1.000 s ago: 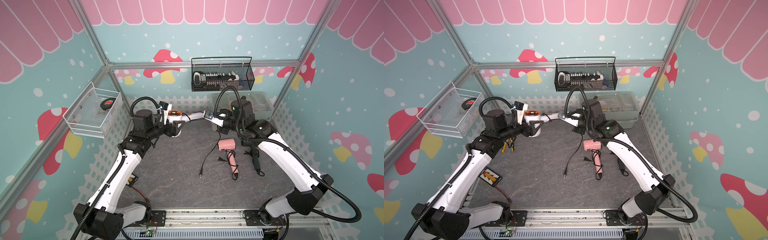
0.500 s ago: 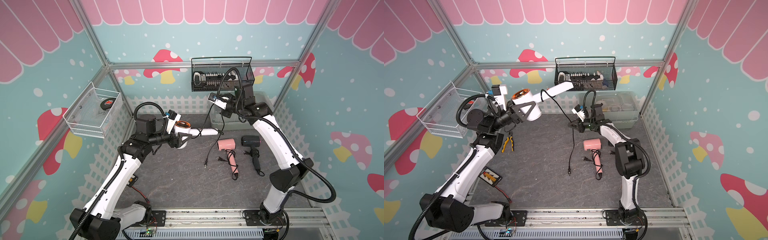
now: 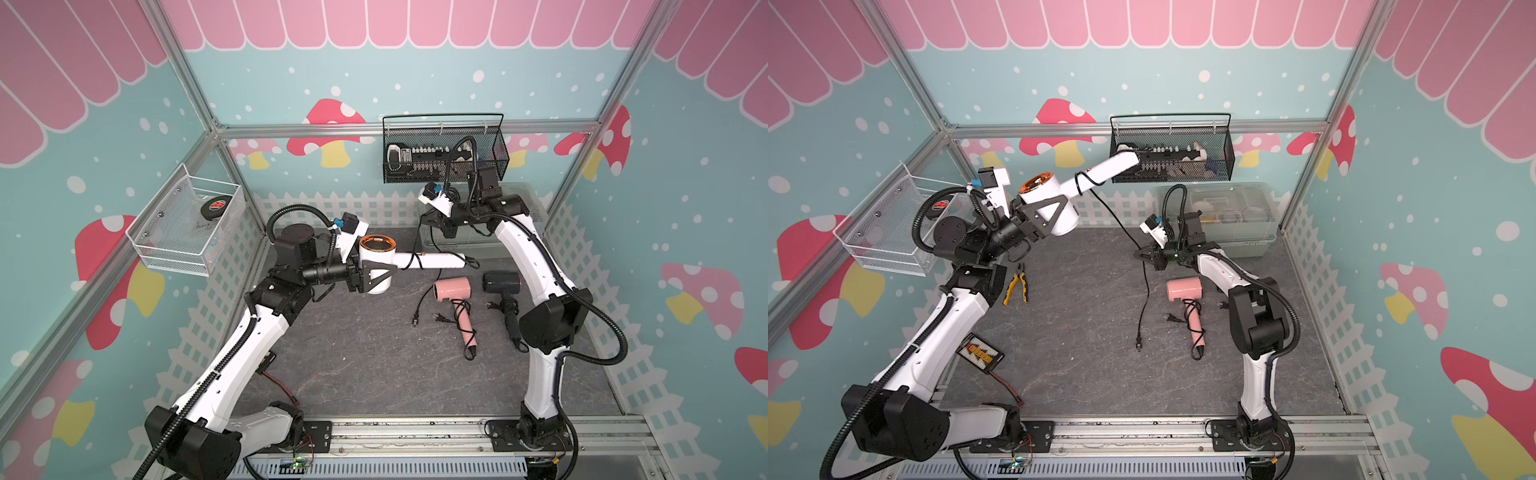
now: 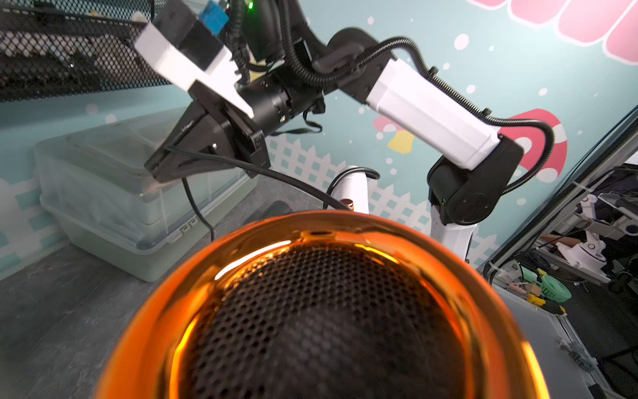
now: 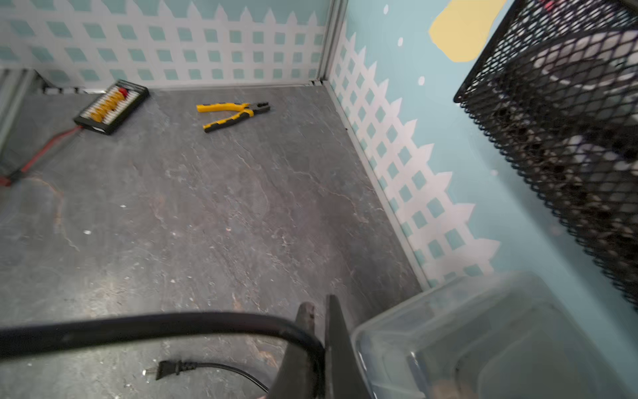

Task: Wrap the cord around the hair dryer
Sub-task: Wrap the power cord around the hair dryer.

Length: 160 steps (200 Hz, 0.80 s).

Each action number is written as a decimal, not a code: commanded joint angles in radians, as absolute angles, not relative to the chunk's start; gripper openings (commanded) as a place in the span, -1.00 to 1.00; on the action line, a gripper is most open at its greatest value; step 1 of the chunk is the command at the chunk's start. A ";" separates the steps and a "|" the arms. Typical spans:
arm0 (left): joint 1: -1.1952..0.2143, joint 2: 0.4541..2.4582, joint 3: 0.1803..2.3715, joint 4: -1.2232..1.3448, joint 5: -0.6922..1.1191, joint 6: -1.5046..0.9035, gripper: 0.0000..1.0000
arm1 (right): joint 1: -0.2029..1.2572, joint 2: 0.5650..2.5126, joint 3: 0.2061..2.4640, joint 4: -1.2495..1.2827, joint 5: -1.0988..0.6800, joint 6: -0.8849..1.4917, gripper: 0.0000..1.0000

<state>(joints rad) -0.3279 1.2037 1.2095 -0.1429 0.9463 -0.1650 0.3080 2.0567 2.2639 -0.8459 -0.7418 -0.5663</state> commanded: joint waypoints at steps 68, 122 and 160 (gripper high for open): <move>-0.230 1.227 1.176 0.555 0.980 -0.591 -1.00 | 0.289 2.042 1.996 -0.474 -1.032 -0.194 -0.83; -0.191 1.253 1.235 0.632 0.927 -0.649 -1.00 | 0.288 2.001 1.799 -0.256 -1.044 -0.070 -0.77; -0.166 1.263 1.257 0.683 0.913 -0.689 -1.00 | 0.288 1.973 1.685 -0.180 -1.040 -0.047 -0.77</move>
